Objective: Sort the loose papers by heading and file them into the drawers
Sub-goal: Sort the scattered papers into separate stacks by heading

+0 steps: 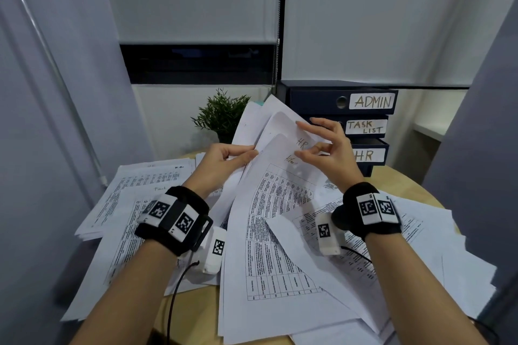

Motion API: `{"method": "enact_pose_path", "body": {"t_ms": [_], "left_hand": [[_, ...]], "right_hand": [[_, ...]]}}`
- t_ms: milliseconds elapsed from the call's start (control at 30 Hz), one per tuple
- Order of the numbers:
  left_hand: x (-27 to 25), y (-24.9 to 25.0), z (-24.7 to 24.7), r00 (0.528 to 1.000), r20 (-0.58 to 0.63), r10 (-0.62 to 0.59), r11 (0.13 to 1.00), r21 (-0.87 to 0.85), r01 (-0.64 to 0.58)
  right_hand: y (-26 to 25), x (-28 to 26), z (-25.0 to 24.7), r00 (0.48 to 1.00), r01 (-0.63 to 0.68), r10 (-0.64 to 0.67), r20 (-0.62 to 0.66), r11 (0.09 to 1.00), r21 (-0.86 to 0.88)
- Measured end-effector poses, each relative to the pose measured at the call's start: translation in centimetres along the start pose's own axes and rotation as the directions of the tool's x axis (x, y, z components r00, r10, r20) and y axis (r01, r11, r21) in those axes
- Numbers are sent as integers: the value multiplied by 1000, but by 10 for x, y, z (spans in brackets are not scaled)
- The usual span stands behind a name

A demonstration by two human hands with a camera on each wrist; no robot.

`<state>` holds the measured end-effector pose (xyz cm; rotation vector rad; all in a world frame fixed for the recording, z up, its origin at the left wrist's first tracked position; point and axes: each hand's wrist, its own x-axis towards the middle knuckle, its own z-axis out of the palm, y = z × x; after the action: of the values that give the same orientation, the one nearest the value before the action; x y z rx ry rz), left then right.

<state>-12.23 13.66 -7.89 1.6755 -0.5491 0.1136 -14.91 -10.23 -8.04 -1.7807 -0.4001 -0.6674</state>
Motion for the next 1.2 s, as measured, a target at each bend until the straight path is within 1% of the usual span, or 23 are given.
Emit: {"method": "enact_pose_path", "body": {"t_ms": [300,467,600,700,767,867,933,1000,1067,1133,1200], "left_hand": [[2,0,4,1000,-6,6,1000,7,-6],[3,-3,3,1000,-27,2,999,40,-1],[4,-1,5,1000,-4,10,998,57,-10],[2,2,6,1000,-21,-20,999,32,21],[2,3,8,997,-72,-18,994,106,25],[4,0,8,989,-132,70,949,313,-26],[7,-3,7,982,-145,119,925,375,-57],[5,0,8,979,-134,154,924,370,-95],[1,3,10,982,-83,168,931,342,-131],[-3,6,11,985,-22,172,937,312,-157],[-5,7,12,985,2,174,941,295,-167]], "right_hand": [[1,-4,-3,998,50,-50,-47,999,-6],[4,-2,-3,995,52,-51,-80,999,9],[8,-2,-7,998,47,-48,-31,999,-27],[8,-5,-12,999,54,-54,2,998,38],[7,-8,-14,997,57,-62,39,993,104],[4,-13,-19,996,48,-61,70,985,168],[4,-14,-21,995,37,-50,81,986,162],[5,-14,-22,997,30,-41,70,989,145],[5,-13,-21,998,29,-37,55,990,135],[2,-13,-18,998,9,-18,53,986,164],[-1,-13,-15,999,-21,13,42,981,191]]}}
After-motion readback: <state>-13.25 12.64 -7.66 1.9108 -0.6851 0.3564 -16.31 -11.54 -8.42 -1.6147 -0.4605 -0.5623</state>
